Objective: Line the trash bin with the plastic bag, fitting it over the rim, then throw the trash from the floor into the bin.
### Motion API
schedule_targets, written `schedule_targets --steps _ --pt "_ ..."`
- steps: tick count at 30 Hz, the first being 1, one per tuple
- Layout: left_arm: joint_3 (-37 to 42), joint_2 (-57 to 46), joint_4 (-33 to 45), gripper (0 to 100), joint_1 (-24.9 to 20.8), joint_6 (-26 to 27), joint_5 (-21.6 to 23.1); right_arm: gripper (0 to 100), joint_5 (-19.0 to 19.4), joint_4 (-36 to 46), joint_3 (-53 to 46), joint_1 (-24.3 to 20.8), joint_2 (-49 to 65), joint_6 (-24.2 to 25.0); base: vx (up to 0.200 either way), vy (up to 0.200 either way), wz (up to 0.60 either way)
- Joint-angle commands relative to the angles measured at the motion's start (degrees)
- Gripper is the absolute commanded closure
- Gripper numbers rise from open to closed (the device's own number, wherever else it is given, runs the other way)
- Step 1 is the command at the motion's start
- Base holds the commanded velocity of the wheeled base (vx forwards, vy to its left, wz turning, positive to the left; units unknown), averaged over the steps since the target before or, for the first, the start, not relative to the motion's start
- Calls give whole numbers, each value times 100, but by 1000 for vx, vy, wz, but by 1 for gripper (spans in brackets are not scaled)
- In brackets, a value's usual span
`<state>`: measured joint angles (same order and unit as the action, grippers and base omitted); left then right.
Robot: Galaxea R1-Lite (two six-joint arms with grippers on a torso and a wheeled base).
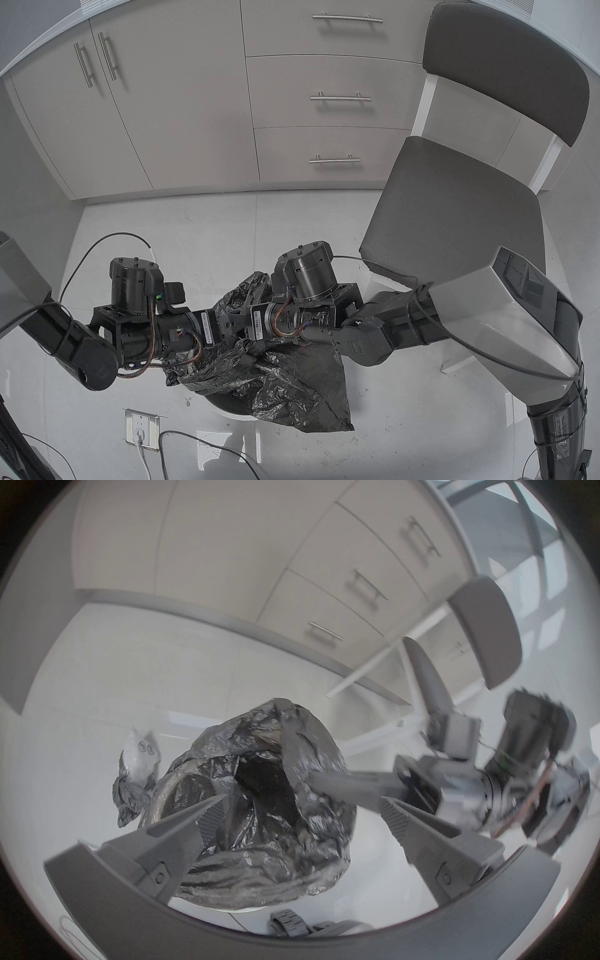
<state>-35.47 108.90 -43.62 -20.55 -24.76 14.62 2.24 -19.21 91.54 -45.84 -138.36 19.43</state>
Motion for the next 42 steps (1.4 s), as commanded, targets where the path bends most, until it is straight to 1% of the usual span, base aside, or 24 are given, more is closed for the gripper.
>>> schedule_targets --steps 1,2,3,6,8,10,11,12,13,16,21,23,27,28,30,42 --pt "436 -114 -288 0 -63 340 270 100 4 5 83 13 2 8 0 0 0" --pt "673 -150 -428 0 -63 534 428 100 4 5 119 22 -6 8 0 0 0" --pt "744 -150 -463 0 -63 595 463 100 4 5 127 22 -6 8 0 0 0" --pt "1016 -106 -604 0 -54 1070 525 100 4 14 162 31 -6 26 0 0 0" --pt "1157 -53 -666 0 16 1377 727 100 4 14 171 31 -6 34 0 0 0" --pt "1157 -53 -666 0 16 1377 727 100 4 14 171 31 -6 34 0 0 0" --pt "1254 -9 -718 0 51 1615 1105 100 4 14 171 31 -6 34 0 0 0" --pt "1254 -9 -718 0 51 1615 1105 100 4 14 171 31 -6 34 0 0 0" --pt "1245 26 -727 0 43 1667 1201 100 -5 14 171 31 -6 34 0 0 0" --pt "1166 202 -736 0 43 1729 1193 100 4 5 171 31 2 34 0 0 0" --pt "1174 641 -762 0 95 2265 1193 100 4 -12 171 31 -6 43 0 0 0" --pt "1166 835 -964 0 183 2423 1193 100 4 -12 171 5 2 43 0 0 0" --pt "1183 1221 -1843 0 201 2432 1105 100 4 -12 189 -13 29 34 0 0 0" --pt "1192 1248 -1905 0 192 2432 1087 100 4 -12 180 -13 29 43 0 0 0" --pt "1218 1406 -2283 0 157 2388 903 100 4 -4 180 -31 37 34 0 0 0" --pt "1350 1441 -2379 0 131 2370 850 100 -5 -4 189 -31 55 34 0 0 0"
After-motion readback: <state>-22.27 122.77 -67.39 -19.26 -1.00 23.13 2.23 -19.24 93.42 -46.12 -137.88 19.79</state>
